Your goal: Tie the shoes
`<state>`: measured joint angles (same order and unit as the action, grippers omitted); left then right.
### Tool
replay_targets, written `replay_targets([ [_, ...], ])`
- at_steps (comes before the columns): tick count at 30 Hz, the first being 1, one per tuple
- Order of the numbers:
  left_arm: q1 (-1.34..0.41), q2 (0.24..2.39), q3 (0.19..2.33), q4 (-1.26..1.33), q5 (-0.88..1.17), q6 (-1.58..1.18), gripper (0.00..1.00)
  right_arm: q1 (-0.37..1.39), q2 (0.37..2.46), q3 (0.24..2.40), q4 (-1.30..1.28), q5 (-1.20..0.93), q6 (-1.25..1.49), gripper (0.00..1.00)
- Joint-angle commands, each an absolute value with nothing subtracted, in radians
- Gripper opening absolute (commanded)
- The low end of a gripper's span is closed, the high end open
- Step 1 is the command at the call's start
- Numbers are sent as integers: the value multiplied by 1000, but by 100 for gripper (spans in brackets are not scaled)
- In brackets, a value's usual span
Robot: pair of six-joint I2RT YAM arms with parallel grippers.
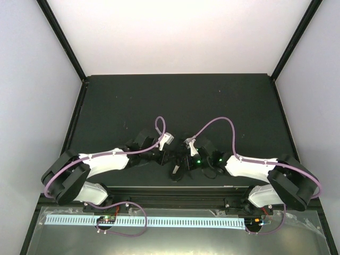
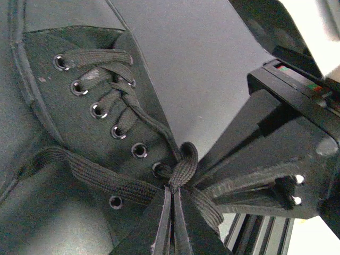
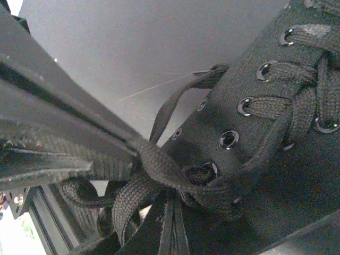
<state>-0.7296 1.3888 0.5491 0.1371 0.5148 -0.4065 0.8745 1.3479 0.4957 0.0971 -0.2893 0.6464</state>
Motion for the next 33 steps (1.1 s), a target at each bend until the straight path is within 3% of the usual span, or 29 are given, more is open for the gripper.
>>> replay_targets([
  [1, -727, 1343, 517, 216, 548, -409, 2, 879, 1372, 524, 88, -240, 664, 2],
  [11, -727, 1347, 485, 245, 620, -388, 2, 880, 1381, 534, 90, -215, 684, 1],
  [25, -638, 1292, 541, 136, 562, -433, 42, 880, 1368, 518, 99, -219, 686, 2],
  [33, -611, 1460, 660, -27, 646, -385, 34, 878, 1370, 517, 103, -220, 686, 2],
])
